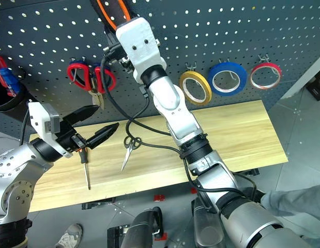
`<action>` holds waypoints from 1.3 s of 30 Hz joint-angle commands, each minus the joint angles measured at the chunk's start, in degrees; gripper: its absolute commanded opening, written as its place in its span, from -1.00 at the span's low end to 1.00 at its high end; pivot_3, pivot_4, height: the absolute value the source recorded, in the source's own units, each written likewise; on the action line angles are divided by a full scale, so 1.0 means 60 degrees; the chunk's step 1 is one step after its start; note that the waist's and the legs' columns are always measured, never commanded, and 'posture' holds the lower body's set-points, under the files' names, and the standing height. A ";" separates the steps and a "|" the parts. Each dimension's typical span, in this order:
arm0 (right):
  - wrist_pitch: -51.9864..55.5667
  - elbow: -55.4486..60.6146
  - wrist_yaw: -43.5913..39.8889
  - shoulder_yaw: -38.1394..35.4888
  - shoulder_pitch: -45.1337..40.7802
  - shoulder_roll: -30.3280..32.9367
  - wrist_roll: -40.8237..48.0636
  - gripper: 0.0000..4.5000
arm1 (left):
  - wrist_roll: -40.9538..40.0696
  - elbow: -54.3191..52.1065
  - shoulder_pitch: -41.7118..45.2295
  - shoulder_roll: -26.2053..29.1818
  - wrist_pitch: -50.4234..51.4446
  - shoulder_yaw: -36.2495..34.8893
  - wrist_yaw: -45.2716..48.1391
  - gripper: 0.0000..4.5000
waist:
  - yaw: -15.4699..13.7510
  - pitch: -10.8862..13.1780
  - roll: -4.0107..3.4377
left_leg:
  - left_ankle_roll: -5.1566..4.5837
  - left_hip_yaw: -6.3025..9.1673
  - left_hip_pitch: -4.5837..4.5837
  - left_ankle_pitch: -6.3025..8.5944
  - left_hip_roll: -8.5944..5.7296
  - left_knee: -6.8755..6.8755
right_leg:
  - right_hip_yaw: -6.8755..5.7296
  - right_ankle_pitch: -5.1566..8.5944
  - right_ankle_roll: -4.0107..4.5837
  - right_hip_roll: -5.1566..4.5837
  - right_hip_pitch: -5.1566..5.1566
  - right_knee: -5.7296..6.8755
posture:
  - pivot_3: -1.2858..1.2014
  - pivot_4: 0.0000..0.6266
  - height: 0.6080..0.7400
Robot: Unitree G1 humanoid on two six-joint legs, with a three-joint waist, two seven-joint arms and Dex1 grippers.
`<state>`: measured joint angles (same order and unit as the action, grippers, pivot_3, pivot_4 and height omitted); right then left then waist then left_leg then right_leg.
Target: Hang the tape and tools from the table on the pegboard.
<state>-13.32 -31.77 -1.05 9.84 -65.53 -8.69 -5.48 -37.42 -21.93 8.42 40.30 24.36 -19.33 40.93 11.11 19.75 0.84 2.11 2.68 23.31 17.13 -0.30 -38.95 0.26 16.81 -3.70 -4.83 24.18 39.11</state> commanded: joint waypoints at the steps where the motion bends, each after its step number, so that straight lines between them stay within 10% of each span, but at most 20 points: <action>1: -0.1088 -0.0697 0.0284 -0.0123 -0.0624 -0.0189 -0.0136 0.21 | 0.0075 -0.0165 0.0098 -0.0031 -0.0161 -0.0037 -0.0027 1.00 | -0.0001 0.0000 0.0000 | 0.0000 -0.0001 0.0000 0.0000 0.0000 0.0000 | 0.0000 0.0000 0.0000 0.0000 0.0000 0.0000 | -0.08 0.09 1.00; 19: -0.0070 0.0543 -0.0006 -0.0030 0.1584 0.0029 -0.0148 0.21 | 0.1411 0.0107 0.0021 -0.0363 -0.0152 0.0616 -0.0883 1.00 | -0.0171 -0.0005 0.0008 | 0.0005 -0.0029 -0.0031 -0.0003 0.0001 -0.0003 | 0.0025 0.0000 0.0000 -0.0006 -0.0007 0.0036 | -0.10 0.12 1.00; 24: 0.1049 0.1902 -0.0501 -0.0074 0.2190 0.0109 0.0284 0.89 | 0.1593 0.0339 0.0029 -0.0514 0.0476 0.0768 -0.1413 1.00 | -0.0262 -0.0004 0.0007 | 0.0003 -0.0032 -0.0031 -0.0002 0.0001 0.0000 | 0.0030 0.0000 0.0000 -0.0004 -0.0005 0.0034 | -0.10 0.13 1.00; 39: 0.9381 0.9974 -0.3967 0.0123 0.6013 0.2686 0.3769 0.98 | 0.4021 0.0942 -0.0006 -0.1123 0.2870 0.3207 -0.3472 1.00 | -0.0490 -0.0001 0.0010 | -0.0043 -0.0021 -0.0032 0.0024 -0.0004 0.0004 | 0.0049 0.0000 0.0000 0.0005 0.0001 0.0050 | -0.13 0.19 1.00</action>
<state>36.44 21.04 -22.77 11.17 -30.73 6.83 12.26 -15.54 -17.01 8.86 34.74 40.01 -1.38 22.88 8.17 19.75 0.90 1.84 2.58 23.13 17.28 -0.32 -38.93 0.55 16.81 -3.70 -4.79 24.18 39.39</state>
